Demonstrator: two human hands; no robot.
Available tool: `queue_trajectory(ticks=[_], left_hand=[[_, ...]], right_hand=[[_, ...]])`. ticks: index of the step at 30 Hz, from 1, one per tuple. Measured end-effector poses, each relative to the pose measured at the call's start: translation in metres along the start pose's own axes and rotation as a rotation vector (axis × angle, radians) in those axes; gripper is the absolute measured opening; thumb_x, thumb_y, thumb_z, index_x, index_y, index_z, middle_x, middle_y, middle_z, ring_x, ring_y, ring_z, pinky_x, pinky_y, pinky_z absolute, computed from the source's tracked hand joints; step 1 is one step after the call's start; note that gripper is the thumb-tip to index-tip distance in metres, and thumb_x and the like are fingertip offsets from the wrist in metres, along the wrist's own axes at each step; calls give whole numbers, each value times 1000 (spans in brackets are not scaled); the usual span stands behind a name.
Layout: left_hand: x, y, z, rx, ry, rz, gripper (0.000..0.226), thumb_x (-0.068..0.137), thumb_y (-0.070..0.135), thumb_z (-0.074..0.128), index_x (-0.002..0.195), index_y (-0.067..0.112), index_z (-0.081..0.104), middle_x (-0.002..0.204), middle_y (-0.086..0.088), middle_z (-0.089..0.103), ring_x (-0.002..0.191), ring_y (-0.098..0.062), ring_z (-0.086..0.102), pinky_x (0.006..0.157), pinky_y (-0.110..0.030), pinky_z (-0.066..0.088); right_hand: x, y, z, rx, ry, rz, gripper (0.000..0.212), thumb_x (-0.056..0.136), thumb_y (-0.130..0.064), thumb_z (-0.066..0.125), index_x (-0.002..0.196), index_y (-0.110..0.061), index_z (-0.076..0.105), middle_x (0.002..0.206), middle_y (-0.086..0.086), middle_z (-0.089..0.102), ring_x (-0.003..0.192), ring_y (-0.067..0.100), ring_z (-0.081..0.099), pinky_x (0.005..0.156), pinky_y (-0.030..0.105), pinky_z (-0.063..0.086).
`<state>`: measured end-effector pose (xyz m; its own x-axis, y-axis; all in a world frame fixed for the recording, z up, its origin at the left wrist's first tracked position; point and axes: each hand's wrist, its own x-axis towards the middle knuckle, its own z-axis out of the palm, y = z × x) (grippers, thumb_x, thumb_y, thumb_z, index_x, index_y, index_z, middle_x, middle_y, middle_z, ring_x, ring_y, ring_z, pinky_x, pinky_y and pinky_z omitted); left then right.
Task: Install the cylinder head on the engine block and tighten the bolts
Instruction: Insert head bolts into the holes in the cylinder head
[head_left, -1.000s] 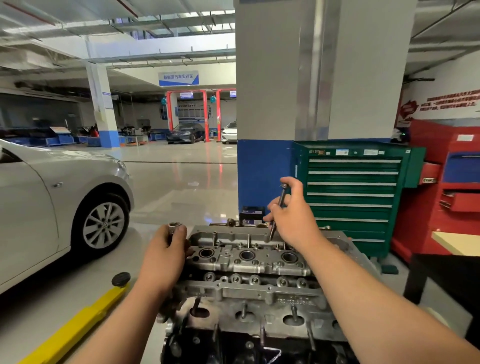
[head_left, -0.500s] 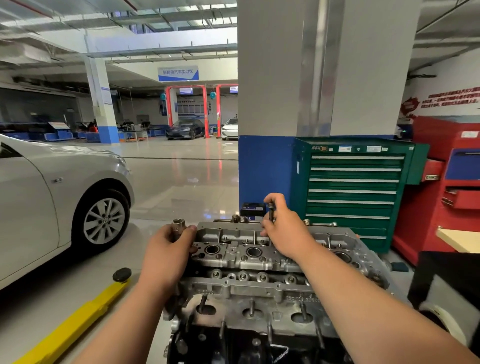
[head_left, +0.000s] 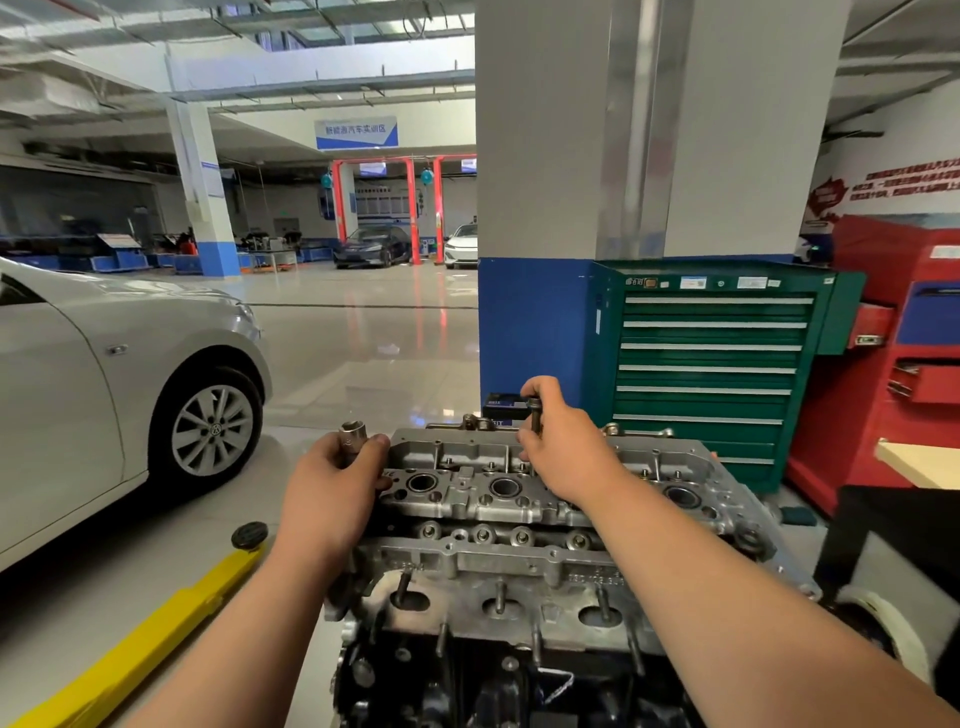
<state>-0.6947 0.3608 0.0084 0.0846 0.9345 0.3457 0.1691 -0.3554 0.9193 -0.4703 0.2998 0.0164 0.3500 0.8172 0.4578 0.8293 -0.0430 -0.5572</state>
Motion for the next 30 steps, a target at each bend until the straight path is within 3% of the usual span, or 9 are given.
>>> queue_trajectory(ticks=[2,5,10,13,15,18,22,30], left_hand=[[0,-1,1,-2,0,2,30,90,32,63,81,4,60,64,1,68,58,0,66,49,-16,39],[0,-1,1,-11,9,3,29,91,29,63,81,2,61,62,-1,68,56,1,65,44,-8,38],[0,0,2,9,8,-5,32,91,30,62,79,0,57,67,-6,69,53,2,64,42,-10,37],[1,-1,3,7,12,-4,31,91,30,62,76,4,55,68,-6,68,55,0,66,44,-12,39],[1,-1,2,4,12,-7,30,91,30,62,75,6,54,67,-5,68,57,-1,67,50,-21,42],[0,-2,1,13,13,-11,30,90,33,62,71,11,53,65,-3,68,59,-1,68,54,-25,39],[0,-2,1,22,9,-2,31,90,34,61,70,12,52,63,-1,68,59,0,67,55,-26,38],[-4,-1,1,55,24,4,31,90,35,61,70,13,52,62,1,69,58,2,64,55,-25,37]], right_hand=[[-1,2,0,55,8,5,34,96,-17,52,119,-34,33,86,3,63,75,19,68,59,34,55],[0,5,-3,172,9,5,31,96,-16,54,115,-37,40,86,1,63,75,7,66,52,14,42],[1,7,-8,296,49,41,25,95,-11,56,107,-31,49,92,-4,60,76,9,66,69,28,57],[1,5,-8,126,91,-28,24,96,-14,55,116,-26,50,89,-8,60,75,6,60,63,12,46],[1,3,-7,42,166,-79,24,96,-14,54,119,-21,51,92,-11,57,79,7,56,62,7,35],[1,4,-8,110,184,-45,22,95,-13,55,115,-22,50,88,-15,56,82,10,62,63,10,40],[1,8,-12,124,188,-5,21,95,-14,55,113,-22,49,89,-8,60,85,16,66,74,28,52],[-1,10,-11,109,159,6,22,95,-14,55,112,-25,47,85,-9,59,81,16,66,69,31,54]])
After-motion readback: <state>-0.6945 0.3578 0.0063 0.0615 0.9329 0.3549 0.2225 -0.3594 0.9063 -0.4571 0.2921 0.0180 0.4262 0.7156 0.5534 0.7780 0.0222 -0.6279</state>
